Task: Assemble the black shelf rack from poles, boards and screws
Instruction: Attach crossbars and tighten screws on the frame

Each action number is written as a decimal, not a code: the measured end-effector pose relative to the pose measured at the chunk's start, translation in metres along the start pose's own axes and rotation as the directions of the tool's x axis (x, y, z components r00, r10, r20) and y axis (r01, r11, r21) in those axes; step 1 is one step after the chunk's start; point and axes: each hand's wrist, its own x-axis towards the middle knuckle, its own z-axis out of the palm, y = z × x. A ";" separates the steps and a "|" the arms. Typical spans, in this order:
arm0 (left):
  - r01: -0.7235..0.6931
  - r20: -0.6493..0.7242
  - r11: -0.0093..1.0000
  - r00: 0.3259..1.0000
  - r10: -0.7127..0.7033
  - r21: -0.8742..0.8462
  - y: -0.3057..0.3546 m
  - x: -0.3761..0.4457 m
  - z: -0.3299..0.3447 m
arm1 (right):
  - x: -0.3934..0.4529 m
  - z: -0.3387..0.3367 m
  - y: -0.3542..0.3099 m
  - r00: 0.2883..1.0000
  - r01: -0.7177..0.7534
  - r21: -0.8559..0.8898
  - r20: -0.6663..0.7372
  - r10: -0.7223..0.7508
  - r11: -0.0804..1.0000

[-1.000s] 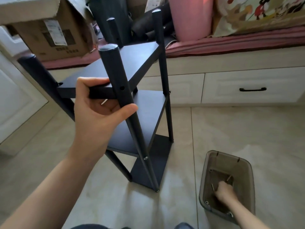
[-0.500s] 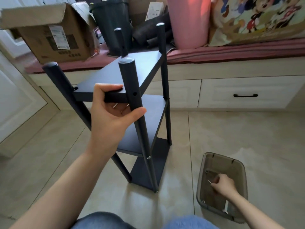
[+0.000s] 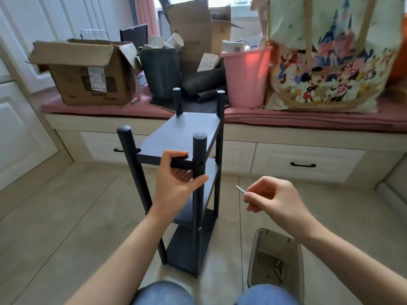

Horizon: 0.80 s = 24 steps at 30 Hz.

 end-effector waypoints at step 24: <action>0.025 0.029 0.999 0.999 -0.024 -0.027 0.005 0.000 -0.002 | 0.014 0.036 -0.065 0.976 0.205 0.192 0.035 -0.216 0.960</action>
